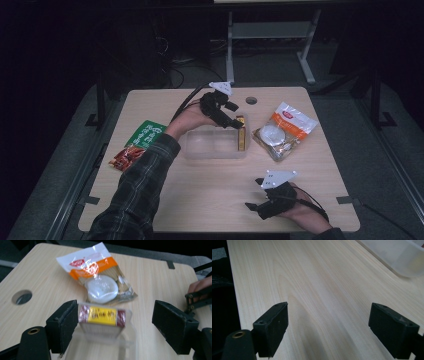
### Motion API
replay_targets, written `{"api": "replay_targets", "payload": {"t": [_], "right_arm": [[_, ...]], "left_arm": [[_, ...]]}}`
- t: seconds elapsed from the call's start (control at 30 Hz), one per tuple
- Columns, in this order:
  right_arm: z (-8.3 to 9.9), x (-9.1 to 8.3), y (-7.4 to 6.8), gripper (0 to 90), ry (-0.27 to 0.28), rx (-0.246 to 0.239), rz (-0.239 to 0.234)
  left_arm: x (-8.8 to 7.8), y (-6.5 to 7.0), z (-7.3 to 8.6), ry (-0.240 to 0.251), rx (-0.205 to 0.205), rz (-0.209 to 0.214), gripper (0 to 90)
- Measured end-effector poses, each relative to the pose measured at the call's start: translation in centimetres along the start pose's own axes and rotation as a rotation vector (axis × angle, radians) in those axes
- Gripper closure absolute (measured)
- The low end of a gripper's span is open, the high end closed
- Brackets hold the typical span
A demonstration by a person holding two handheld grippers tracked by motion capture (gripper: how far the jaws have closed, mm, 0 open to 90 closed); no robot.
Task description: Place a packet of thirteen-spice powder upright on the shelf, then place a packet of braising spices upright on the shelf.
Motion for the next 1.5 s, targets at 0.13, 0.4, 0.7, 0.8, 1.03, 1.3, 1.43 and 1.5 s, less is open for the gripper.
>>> {"api": "replay_targets", "payload": {"t": [0.13, 0.4, 0.7, 0.8, 1.03, 1.3, 1.43, 1.5], "right_arm": [[0.0, 0.1, 0.0, 15.8, -0.002, 0.005, 0.001], [0.0, 0.3, 0.0, 15.7, -0.011, 0.003, 0.006], [-0.1, 0.5, 0.1, 15.7, -0.022, 0.003, 0.003], [0.0, 0.6, 0.2, 15.7, -0.021, 0.001, 0.006], [0.0, 0.6, 0.1, 15.7, -0.027, 0.005, 0.010], [0.0, 0.8, 0.1, 15.7, -0.037, 0.006, 0.014], [0.0, 0.8, 0.2, 15.7, -0.036, 0.008, 0.014], [0.0, 0.9, 0.2, 15.7, -0.038, 0.010, 0.015]], "left_arm": [[-1.1, 0.9, 1.3, -0.033, -0.012, -0.023, 20.3], [-2.6, 3.0, 4.0, -0.075, -0.058, -0.067, 20.2], [-5.3, 5.1, 7.3, -0.059, -0.105, -0.144, 20.3], [-5.9, 5.4, 8.1, -0.062, -0.119, -0.166, 20.3], [-8.2, 6.1, 11.1, -0.060, -0.171, -0.252, 21.6], [-10.0, 5.4, 15.7, -0.081, -0.260, -0.352, 30.3], [-10.5, 4.5, 18.3, -0.067, -0.343, -0.385, 36.8], [-10.8, 4.2, 19.4, -0.074, -0.377, -0.396, 42.1]]}}
Point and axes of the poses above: each handheld gripper's, and its own axes: x roughly forward along the jaws, z roughly out of its underside, y roughly to its right, the point moved 1 cm from there along x, roughly forward along the jaws, and after that the axes turned 8 degrees about -y, right-handed, at the moved point
